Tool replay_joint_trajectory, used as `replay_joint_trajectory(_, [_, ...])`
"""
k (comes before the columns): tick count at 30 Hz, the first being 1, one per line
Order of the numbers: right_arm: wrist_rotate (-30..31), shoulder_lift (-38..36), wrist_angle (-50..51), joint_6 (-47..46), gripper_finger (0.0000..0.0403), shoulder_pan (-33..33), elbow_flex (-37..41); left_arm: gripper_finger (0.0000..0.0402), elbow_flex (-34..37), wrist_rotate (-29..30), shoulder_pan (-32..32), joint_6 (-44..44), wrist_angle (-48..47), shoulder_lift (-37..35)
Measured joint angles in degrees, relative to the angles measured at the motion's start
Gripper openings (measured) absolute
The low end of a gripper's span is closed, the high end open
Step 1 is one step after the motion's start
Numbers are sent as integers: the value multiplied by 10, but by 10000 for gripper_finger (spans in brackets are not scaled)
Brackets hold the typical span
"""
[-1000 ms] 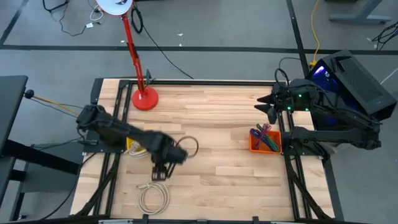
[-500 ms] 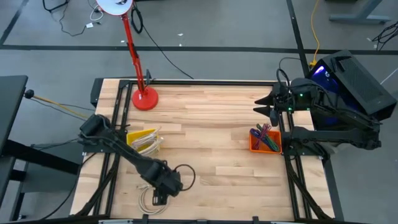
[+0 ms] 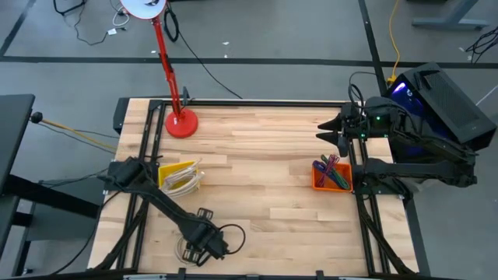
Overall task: Pick & Place USB Port
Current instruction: Put the light brown HDMI cable into the yellow bin
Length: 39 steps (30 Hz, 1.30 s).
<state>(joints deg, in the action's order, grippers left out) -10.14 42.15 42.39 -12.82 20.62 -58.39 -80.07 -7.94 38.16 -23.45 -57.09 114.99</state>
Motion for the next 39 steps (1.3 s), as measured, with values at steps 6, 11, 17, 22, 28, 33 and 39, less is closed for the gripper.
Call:
replay_joint_trajectory(6, [1, 0, 1, 0, 188, 0, 0, 192, 0, 67, -3, 54, 20, 1])
replay_joint_trajectory(11, [2, 0, 4, 2, 188, 0, 0, 192, 0, 63, -7, 66, 30, 1])
replay_joint_trajectory(17, [2, 0, 6, 9, 188, 0, 0, 188, 0, 88, -7, 75, 33, 1])
replay_joint_trajectory(22, [22, 0, 5, 13, 188, 0, 0, 131, 2, 98, -13, 89, 59, 1])
replay_joint_trajectory(28, [22, 0, 5, 11, 188, 0, 0, 16, 49, 34, -26, 44, 136, -3])
replay_joint_trajectory(33, [22, 0, 5, 9, 188, 0, 0, 11, 58, 25, -38, 15, 146, -3])
replay_joint_trajectory(39, [22, 4, 4, 14, 188, 0, 0, 11, 38, 79, -74, -3, 133, -19])
